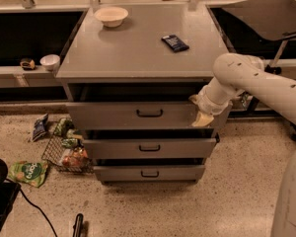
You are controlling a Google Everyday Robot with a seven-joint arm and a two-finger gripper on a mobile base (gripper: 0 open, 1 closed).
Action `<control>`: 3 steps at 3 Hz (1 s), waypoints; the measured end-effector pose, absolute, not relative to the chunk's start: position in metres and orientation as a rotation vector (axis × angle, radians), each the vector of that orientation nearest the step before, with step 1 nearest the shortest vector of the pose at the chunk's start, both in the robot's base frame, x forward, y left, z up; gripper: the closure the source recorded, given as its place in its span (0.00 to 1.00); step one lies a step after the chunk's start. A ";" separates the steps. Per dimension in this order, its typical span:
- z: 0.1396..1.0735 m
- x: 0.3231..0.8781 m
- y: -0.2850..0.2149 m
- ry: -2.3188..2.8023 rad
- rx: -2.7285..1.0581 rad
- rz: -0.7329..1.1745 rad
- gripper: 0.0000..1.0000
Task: Open top drawer
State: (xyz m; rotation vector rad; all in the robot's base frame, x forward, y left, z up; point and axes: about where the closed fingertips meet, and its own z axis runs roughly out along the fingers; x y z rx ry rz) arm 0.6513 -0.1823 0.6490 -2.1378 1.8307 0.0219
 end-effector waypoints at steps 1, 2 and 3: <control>0.652 0.651 -0.182 1.831 -2.138 0.022 0.85; 0.666 0.645 -0.183 1.821 -2.106 -0.016 1.00; 0.683 0.632 -0.180 1.802 -2.095 -0.041 1.00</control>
Offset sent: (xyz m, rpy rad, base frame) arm -0.0624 0.0050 0.1006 0.0012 -0.1855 -0.0188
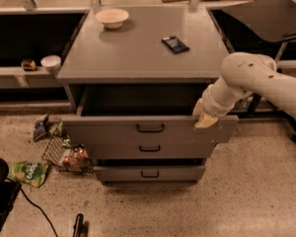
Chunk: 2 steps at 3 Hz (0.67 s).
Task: Open top drawer
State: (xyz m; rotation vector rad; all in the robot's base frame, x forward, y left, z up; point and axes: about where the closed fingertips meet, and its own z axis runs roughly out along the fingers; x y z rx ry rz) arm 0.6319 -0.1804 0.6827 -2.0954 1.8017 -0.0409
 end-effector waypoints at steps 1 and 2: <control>0.683 0.632 -0.180 1.802 -2.095 -0.041 0.82; 0.683 0.632 -0.180 1.802 -2.095 -0.041 0.59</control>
Offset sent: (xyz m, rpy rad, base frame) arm 0.0000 0.0000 0.0000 0.0000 0.0000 0.0000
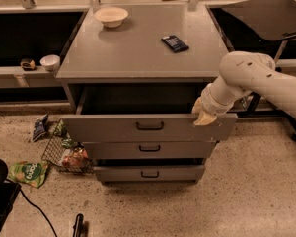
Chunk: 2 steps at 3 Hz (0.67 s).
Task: Open top drawer
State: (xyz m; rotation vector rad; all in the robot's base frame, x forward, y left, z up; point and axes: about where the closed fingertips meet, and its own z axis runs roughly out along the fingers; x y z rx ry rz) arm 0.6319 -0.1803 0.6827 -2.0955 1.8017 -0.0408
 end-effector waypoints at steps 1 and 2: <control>0.683 0.632 -0.180 1.802 -2.096 -0.041 0.36; 0.683 0.632 -0.180 1.802 -2.096 -0.041 0.13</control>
Offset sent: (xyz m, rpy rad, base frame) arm 0.0000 0.0000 0.0000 0.0000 0.0001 0.0000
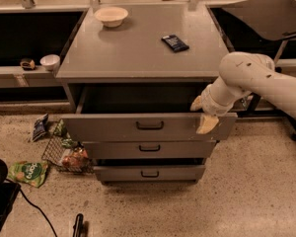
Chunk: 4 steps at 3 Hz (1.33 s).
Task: Open top drawer
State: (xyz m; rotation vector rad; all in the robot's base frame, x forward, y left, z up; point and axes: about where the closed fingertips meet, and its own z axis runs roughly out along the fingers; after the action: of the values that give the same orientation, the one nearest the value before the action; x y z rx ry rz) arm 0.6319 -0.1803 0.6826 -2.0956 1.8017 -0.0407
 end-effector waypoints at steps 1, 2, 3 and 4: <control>0.679 0.628 -0.178 1.783 -2.127 -0.016 0.00; 0.673 0.619 -0.170 1.754 -2.213 0.053 0.00; 0.665 0.606 -0.168 1.752 -2.288 0.163 0.00; 0.657 0.592 -0.169 1.771 -2.330 0.260 0.18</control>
Offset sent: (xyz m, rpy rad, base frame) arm -0.0284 0.0160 -0.0121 -0.0365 0.1682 0.1692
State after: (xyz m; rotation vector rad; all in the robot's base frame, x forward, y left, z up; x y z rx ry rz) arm 0.5916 -0.1694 0.6568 -2.3302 1.7715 0.2599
